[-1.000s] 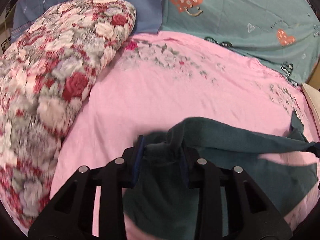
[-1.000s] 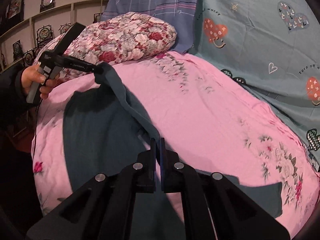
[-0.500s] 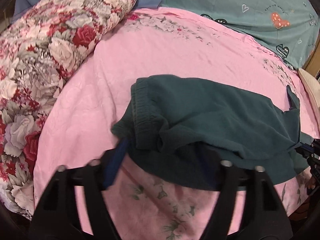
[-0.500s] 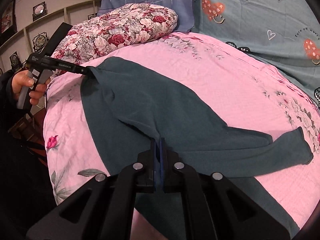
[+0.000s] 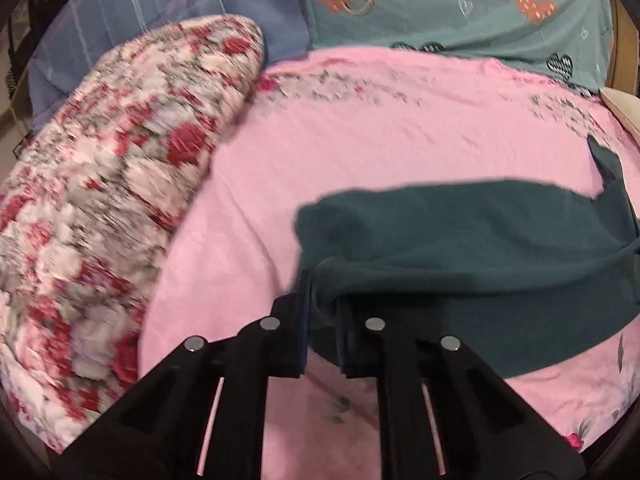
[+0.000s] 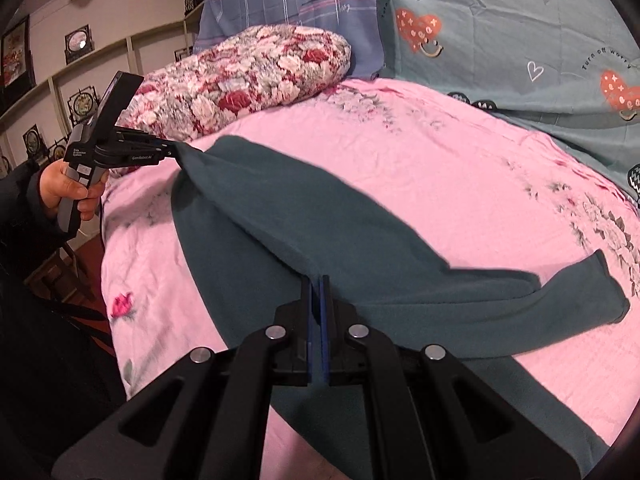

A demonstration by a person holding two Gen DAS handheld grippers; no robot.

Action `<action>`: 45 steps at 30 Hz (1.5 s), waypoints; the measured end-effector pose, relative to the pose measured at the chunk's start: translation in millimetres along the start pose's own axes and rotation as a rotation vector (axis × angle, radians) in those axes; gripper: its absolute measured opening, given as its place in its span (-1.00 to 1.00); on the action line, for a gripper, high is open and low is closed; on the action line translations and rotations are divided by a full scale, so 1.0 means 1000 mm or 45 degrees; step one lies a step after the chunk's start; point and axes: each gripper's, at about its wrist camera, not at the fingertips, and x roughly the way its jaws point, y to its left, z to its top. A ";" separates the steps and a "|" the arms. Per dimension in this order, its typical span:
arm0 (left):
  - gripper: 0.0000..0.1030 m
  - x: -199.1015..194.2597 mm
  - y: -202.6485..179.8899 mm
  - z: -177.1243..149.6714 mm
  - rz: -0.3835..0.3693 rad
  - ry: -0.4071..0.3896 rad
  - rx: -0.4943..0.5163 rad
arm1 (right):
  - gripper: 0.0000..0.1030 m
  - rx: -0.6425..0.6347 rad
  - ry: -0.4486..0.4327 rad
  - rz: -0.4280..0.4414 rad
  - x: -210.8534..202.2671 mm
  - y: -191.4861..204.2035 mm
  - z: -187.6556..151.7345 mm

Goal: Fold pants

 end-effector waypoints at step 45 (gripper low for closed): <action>0.26 0.018 -0.053 -0.036 -0.142 0.168 0.100 | -0.92 -0.127 0.225 0.033 0.007 0.045 -0.039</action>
